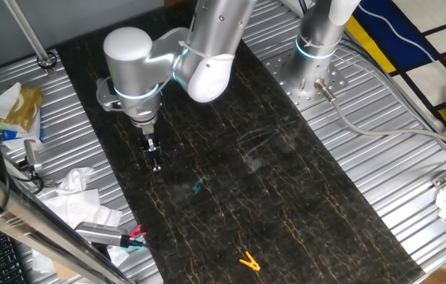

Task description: Use the gripper to push the small block from left to right

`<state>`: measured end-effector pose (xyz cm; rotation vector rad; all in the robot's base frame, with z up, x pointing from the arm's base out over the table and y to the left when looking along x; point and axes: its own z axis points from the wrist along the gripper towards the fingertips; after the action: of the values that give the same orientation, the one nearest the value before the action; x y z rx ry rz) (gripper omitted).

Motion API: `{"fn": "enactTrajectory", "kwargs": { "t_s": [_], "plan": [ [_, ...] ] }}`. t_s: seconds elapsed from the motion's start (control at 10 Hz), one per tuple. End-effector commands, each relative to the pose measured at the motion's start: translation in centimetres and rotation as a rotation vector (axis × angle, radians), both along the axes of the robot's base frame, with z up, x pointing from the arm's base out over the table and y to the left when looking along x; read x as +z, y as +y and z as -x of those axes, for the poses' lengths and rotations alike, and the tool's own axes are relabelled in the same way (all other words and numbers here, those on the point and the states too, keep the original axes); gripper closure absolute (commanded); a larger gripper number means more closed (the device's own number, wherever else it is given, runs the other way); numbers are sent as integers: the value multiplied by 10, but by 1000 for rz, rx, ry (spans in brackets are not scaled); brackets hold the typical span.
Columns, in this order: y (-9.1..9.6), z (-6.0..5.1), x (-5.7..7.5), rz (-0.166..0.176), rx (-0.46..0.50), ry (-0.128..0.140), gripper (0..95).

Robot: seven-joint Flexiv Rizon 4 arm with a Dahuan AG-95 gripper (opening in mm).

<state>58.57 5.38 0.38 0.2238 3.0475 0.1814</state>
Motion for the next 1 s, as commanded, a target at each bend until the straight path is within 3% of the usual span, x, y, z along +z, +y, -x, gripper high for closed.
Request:
{"fn": "enactTrajectory", "kwargs": {
  "t_s": [0.1, 1.0],
  "plan": [
    [4, -1, 1, -3, -8, 4, 0],
    [29, -8, 8, -19, -45, 5, 0]
  ]
}}
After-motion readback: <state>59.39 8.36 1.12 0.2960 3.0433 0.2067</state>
